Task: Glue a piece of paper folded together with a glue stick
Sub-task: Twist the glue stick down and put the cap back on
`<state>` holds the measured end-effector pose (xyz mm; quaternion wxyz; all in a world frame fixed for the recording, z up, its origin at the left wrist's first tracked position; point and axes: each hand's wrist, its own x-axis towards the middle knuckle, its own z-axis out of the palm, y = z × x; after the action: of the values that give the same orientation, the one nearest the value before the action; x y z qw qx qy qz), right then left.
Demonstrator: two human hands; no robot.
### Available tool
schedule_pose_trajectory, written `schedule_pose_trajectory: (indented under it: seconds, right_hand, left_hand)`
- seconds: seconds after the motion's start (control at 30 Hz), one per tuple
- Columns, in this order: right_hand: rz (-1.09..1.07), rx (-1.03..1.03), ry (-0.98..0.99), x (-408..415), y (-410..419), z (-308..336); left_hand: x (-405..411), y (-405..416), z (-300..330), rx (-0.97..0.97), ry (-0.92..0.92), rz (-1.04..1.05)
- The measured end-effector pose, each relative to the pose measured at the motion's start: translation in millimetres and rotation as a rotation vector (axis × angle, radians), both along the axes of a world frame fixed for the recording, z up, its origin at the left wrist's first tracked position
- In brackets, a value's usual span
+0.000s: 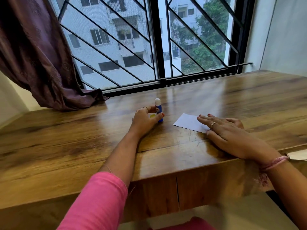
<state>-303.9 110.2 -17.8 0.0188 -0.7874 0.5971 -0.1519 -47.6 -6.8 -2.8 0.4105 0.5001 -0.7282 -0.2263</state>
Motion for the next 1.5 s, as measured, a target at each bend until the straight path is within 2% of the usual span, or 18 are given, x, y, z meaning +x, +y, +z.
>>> schedule_pose_trajectory:
  seconds: [0.17, 0.4, 0.63, 0.77, 0.9, 1.0, 1.17, 1.37, 1.5]
  right_hand:
    - [0.011, -0.011, 0.004, 3.4, 3.2, 1.6]
    - [0.071, -0.092, -0.031, 11.5, 8.9, 6.2]
    - [0.223, -0.212, -0.319, 49.4, 15.4, 22.3]
    - [0.16, -0.202, -0.582, 62.5, 0.6, 37.1]
    - [0.121, -0.032, -0.742, 68.7, -20.2, 44.9]
    - [0.179, 0.205, -0.951, 73.9, -26.4, 39.5]
    - [0.31, 0.395, -1.188, 76.2, -26.6, 33.3]
    - [0.398, 0.579, -1.322, 73.9, -26.8, 30.3]
    - [0.41, 0.609, -1.334, 75.5, -28.3, 28.5]
  left_hand:
    - [1.1, 0.6, -1.1, -0.012, 0.081, -0.01]
    - [0.5, 11.8, 11.1, -0.03, 0.317, -0.077]
    - [2.6, 23.2, 19.4, -0.015, 0.404, -0.15]
    - [4.9, 30.7, 23.6, 0.011, 0.432, -0.26]
    - [5.4, 36.3, 25.9, 0.036, 0.431, -0.358]
    - [5.0, 38.2, 25.2, 0.055, 0.405, -0.4]
    - [3.8, 40.1, 25.3, 0.121, 0.382, -0.464]
    - [6.5, 42.8, 27.6, 0.321, 0.496, -0.705]
    - [6.6, 44.1, 28.2, 0.372, 0.518, -0.735]
